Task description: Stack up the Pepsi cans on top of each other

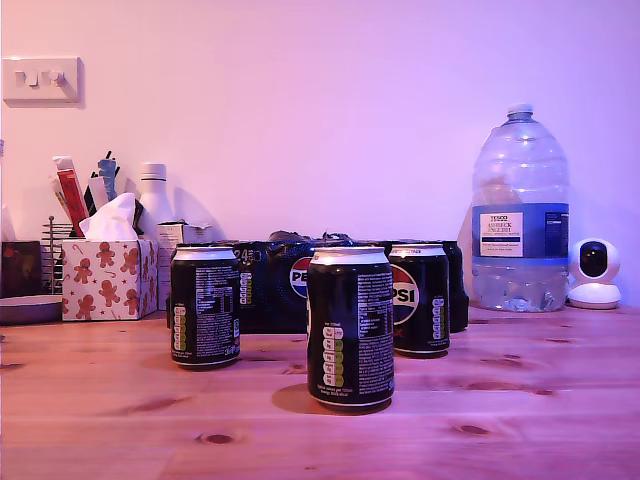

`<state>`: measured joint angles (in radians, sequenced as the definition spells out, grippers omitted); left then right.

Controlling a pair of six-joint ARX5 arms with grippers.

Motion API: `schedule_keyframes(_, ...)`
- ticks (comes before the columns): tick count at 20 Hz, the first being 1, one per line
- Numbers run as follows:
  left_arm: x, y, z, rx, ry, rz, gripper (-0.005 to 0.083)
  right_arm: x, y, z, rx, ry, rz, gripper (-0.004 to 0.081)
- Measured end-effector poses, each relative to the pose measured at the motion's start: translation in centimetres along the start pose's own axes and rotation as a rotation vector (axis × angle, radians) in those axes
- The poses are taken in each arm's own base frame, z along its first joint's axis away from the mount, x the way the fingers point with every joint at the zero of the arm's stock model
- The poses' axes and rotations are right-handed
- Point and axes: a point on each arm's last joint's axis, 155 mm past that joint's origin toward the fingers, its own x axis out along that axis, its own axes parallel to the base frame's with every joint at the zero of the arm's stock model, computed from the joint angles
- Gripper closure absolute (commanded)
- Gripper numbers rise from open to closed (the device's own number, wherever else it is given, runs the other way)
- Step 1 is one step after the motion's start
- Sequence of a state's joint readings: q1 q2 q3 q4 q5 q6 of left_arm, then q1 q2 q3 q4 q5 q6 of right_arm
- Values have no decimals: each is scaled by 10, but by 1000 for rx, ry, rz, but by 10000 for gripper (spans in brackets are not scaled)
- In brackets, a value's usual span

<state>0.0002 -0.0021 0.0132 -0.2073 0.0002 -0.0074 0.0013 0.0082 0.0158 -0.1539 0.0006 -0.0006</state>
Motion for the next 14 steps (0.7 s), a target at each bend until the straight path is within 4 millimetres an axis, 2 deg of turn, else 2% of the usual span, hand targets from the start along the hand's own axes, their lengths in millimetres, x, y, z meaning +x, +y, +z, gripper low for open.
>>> schedule_keyframes(3, 0, 0, 0, 0, 0, 0, 785, 0, 0, -5, 0, 20, 0, 780)
schedule_keyframes(14, 0, -1, 0, 0, 0, -5, 785, 0, 0, -5, 0, 20, 0, 780)
